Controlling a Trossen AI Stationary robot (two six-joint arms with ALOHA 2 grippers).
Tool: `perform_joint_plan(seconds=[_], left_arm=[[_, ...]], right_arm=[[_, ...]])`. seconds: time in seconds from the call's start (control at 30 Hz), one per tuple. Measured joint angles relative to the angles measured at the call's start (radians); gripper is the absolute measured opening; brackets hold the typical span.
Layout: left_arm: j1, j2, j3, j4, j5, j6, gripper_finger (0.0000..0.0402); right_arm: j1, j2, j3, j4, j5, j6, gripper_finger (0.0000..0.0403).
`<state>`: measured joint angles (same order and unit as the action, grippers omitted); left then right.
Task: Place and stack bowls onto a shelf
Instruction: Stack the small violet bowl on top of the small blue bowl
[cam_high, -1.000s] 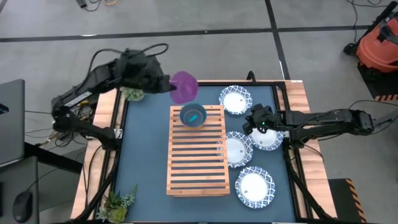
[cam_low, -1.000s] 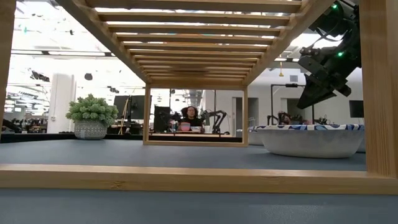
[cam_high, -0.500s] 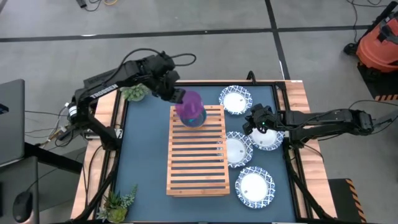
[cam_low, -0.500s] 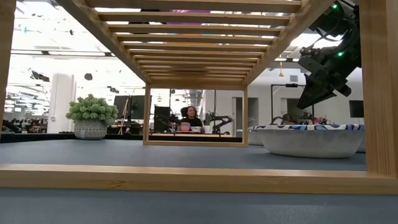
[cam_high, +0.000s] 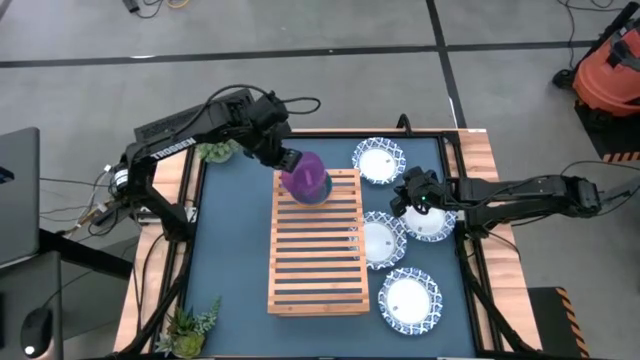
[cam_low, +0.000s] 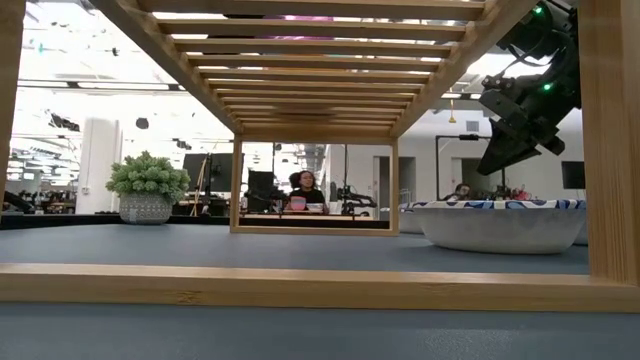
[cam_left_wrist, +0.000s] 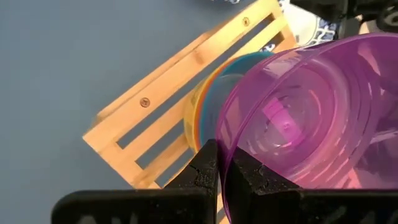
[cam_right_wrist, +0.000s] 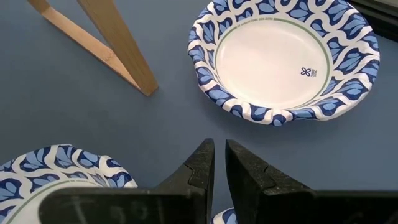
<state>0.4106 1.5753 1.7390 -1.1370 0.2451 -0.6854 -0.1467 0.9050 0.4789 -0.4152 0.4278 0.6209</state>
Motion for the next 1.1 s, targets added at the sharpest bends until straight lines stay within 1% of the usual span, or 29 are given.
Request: perform_joint_plan(seconds=[0.23,0.5,0.6,0.9,1.1], left_arm=[[-0.028,0.031,0.044,-0.037,-0.037,-0.012,0.0],[-0.031,0.03,0.102,-0.078,-0.078,-0.031,0.0],[-0.037,0.029,0.105,-0.09,-0.081,-0.033,0.0],[-0.058,0.03,0.105,-0.073,-0.18,-0.035,0.0],[-0.087,0.077,0.103,-0.061,-0.168,-0.033,0.0]], right_arm=[[0.0,0.0,0.0,0.0,0.0,0.0,0.0068],[0.0,0.0,0.0,0.0,0.001,0.0,0.0068],[0.0,0.0,0.0,0.0,0.001,0.0,0.0068],[0.0,0.0,0.0,0.0,0.001,0.0,0.0068],[0.0,0.0,0.0,0.0,0.001,0.0,0.0068]])
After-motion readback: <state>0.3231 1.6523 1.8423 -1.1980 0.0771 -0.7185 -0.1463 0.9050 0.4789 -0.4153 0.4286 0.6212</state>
